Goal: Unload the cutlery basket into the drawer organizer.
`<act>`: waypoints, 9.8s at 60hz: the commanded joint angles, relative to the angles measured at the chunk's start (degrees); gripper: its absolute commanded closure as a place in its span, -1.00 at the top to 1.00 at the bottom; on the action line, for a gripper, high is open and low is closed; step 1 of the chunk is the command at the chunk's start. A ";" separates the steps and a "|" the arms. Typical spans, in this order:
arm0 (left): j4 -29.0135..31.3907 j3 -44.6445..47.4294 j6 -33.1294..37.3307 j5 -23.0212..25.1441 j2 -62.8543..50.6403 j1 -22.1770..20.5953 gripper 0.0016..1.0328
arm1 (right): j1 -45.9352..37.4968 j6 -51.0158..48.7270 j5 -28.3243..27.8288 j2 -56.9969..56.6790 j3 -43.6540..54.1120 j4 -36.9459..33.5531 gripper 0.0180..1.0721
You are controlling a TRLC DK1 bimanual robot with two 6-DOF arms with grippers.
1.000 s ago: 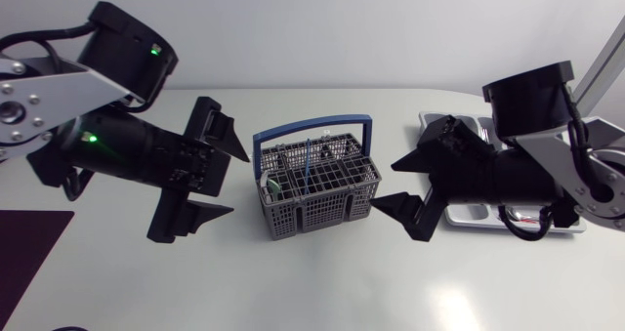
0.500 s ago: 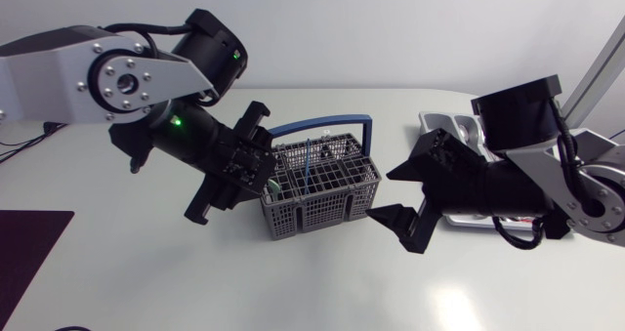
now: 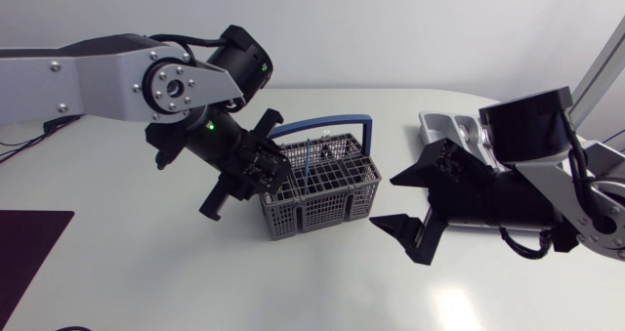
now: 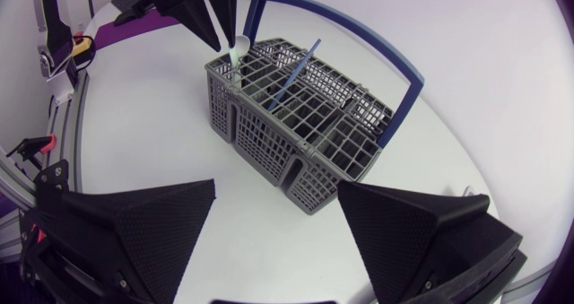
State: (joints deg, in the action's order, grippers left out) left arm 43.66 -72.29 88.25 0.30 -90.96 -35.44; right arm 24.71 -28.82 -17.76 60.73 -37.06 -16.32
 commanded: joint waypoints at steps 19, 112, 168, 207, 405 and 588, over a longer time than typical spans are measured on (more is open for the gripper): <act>-0.68 -1.10 1.31 -1.61 -3.26 -0.51 -0.78 | -0.19 -1.33 -0.26 -2.19 1.99 -0.21 0.88; -5.87 -0.31 -4.58 -6.18 10.98 -2.53 -0.83 | 17.30 10.62 7.39 -2.72 -4.87 -2.67 0.88; -8.06 -4.00 -55.38 -9.00 16.60 -14.48 -0.83 | 20.91 6.41 22.15 -14.06 -1.09 1.37 0.81; 2.66 -15.95 -83.59 4.98 1.66 -11.32 -0.83 | 29.78 -1.86 38.94 -13.88 8.41 17.02 0.07; -2.00 1.36 -64.78 -1.44 7.64 -1.56 0.36 | -63.82 -85.88 -21.97 43.16 -24.64 -19.02 -0.80; -5.43 -2.42 -87.28 -22.71 -6.25 -4.64 -0.83 | -3.18 -11.26 1.50 -10.37 1.37 -3.55 0.77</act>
State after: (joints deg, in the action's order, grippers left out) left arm 38.57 -73.67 1.48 -21.63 -96.05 -40.62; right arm 21.06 -40.91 -16.43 51.31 -37.28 -20.32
